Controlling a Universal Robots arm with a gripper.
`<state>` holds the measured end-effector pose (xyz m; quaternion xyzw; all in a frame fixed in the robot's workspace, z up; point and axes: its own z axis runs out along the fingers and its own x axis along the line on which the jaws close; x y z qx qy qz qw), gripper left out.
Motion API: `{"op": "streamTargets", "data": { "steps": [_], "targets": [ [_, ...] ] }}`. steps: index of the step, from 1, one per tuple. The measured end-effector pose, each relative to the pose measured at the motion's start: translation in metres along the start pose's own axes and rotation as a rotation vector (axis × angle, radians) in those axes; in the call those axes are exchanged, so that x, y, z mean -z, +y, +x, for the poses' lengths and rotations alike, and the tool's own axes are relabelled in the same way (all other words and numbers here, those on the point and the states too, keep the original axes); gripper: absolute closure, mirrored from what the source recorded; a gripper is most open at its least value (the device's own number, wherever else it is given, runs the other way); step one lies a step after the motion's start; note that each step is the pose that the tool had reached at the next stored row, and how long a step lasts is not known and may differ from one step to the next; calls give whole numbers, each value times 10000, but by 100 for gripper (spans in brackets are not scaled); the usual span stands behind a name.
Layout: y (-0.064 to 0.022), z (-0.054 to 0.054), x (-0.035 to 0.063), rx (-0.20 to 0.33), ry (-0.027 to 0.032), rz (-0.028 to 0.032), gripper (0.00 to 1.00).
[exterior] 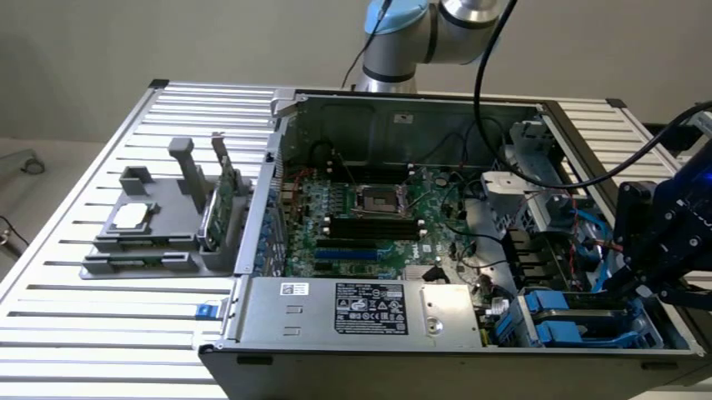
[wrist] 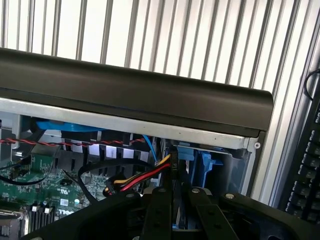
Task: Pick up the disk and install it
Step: 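Insert the first disk wire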
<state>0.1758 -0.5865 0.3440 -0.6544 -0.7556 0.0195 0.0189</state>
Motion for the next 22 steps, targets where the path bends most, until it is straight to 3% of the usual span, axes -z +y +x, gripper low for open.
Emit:
{"op": "streamTargets", "data": {
  "steps": [4,6,8,11,12,15,22],
  "targets": [
    [-7,0,21,-3,30,199,84],
    [-13,-4,22,-9,52,340,84],
    [-17,-7,22,-22,80,533,84],
    [-18,-10,22,-74,137,907,84],
    [-19,-11,22,-118,154,991,84],
    [-21,-20,20,-274,182,1078,84],
    [-18,-24,-19,-707,233,1102,84]
  ]
}}
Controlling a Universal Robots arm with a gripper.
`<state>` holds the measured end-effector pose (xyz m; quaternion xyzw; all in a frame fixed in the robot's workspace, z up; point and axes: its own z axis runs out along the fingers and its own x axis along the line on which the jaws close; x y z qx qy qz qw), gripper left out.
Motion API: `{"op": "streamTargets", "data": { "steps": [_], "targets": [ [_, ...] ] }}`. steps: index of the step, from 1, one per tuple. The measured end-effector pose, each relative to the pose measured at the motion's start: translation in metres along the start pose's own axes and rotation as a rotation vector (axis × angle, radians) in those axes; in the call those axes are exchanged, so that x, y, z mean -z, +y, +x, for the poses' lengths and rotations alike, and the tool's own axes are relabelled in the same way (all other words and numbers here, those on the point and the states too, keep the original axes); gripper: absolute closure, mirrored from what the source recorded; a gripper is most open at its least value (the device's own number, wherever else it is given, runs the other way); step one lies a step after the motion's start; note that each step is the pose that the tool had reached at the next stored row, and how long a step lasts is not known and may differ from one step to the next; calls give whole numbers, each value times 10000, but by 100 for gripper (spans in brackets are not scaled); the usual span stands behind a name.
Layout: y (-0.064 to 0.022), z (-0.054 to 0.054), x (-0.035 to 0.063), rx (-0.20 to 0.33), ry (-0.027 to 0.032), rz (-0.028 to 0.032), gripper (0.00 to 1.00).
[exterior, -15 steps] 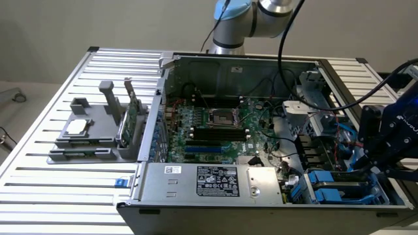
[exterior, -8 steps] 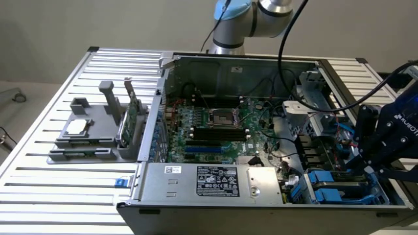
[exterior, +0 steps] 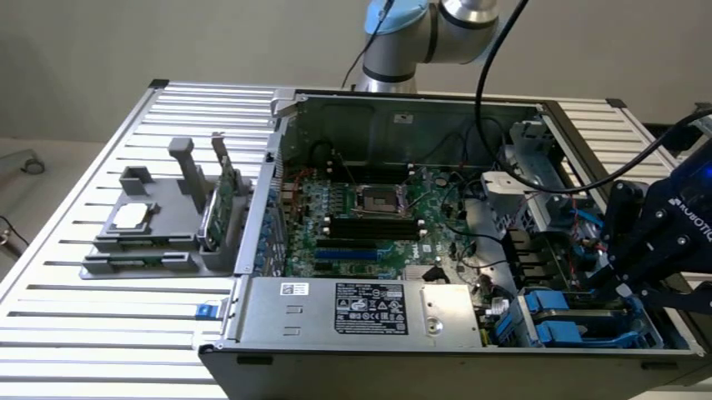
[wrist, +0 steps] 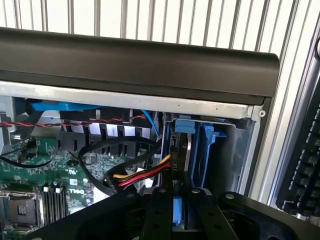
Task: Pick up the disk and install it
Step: 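Insert the first disk wire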
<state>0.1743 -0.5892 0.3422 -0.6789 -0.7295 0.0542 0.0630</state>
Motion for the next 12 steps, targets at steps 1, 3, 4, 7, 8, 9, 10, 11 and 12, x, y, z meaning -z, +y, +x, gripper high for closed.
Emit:
{"op": "streamTargets", "data": {
  "steps": [1,3,4,7,8,9,10,11,12],
  "targets": [
    [1,0,-6,-65,11,1,84],
    [3,-1,-15,-193,32,2,84],
    [4,0,-19,-259,44,3,84],
    [6,0,-28,-431,75,4,84],
    [7,0,-30,-486,85,3,84],
    [8,0,-32,-541,94,3,84],
    [10,-1,-33,-594,102,3,84],
    [11,-1,-35,-650,112,3,84],
    [13,-1,-36,-700,120,2,84]
  ]
}}
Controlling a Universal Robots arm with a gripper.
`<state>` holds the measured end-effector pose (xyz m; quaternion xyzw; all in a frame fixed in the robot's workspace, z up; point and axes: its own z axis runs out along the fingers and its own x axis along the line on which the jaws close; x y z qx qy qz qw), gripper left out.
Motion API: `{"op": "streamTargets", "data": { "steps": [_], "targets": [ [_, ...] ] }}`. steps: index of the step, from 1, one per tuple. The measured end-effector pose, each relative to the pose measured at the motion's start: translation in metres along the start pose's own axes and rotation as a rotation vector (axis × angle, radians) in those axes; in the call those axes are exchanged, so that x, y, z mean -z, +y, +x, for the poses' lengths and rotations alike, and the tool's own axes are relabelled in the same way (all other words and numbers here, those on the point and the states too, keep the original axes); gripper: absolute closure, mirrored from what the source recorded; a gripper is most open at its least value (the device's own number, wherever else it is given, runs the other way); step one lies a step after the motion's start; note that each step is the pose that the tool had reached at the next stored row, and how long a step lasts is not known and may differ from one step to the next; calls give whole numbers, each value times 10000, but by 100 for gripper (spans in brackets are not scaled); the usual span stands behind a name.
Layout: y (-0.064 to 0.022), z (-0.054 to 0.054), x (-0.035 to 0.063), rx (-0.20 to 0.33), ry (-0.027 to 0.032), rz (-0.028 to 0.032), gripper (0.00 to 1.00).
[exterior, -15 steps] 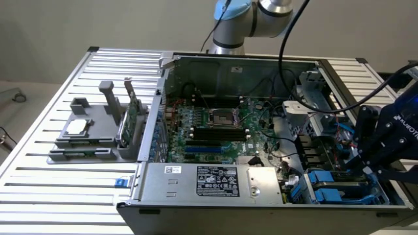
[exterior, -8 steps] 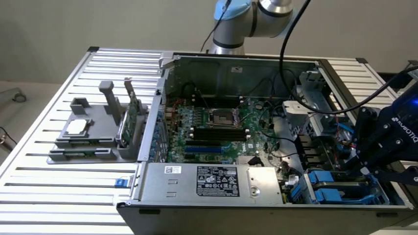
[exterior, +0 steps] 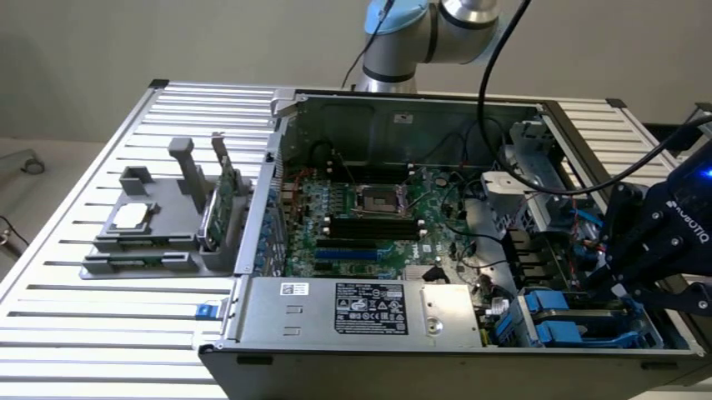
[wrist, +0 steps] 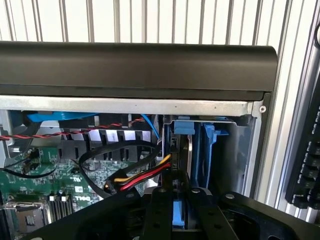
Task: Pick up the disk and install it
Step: 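Insert the first disk wire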
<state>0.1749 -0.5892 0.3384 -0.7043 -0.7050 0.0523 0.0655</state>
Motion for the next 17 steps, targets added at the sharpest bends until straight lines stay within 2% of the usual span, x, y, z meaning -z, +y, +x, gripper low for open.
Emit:
{"op": "streamTargets", "data": {
  "steps": [11,17],
  "targets": [
    [28,0,-8,-461,77,-1,84],
    [32,-1,-12,-696,116,28,84]
  ]
}}
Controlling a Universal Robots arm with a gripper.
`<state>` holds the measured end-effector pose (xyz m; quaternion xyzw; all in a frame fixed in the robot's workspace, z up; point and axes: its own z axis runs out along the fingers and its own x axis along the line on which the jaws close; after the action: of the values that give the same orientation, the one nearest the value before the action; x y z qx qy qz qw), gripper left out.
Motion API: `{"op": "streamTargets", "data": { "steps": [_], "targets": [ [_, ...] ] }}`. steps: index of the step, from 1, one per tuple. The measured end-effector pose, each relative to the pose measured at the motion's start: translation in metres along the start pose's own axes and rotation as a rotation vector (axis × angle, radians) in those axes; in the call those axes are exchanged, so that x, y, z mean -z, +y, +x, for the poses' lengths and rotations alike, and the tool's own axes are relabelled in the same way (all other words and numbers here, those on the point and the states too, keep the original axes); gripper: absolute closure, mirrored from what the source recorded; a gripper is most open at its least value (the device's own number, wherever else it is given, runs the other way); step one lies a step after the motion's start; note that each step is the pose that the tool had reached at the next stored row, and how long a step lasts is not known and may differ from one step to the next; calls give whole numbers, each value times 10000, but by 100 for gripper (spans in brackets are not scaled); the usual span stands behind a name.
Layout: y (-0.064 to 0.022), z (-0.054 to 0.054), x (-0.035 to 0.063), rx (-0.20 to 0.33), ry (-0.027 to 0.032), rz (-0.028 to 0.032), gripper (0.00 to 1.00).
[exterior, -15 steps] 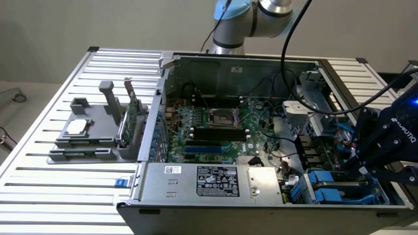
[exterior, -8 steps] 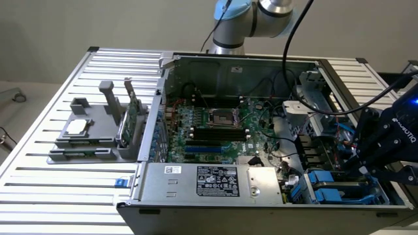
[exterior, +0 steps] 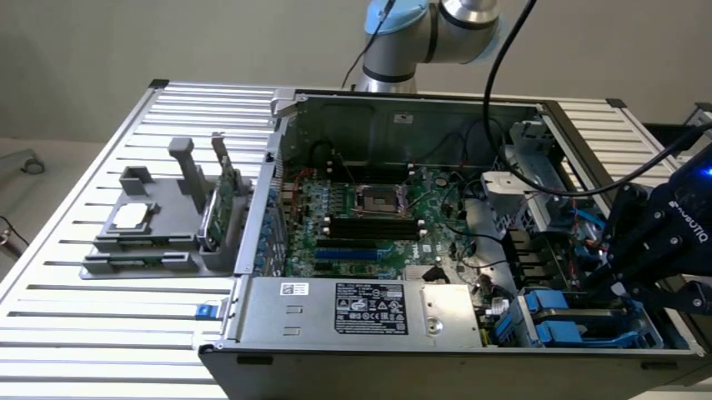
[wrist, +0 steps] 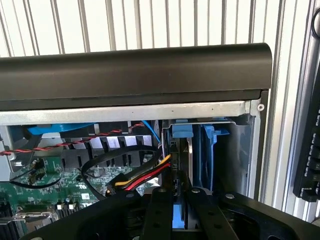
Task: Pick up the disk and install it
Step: 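Insert the first disk wire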
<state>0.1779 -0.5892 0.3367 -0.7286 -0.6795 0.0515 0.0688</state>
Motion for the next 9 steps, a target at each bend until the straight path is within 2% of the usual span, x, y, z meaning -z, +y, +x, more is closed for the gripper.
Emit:
{"op": "streamTargets", "data": {
  "steps": [9],
  "targets": [
    [11,-2,-4,-328,49,76,84]
  ]
}}
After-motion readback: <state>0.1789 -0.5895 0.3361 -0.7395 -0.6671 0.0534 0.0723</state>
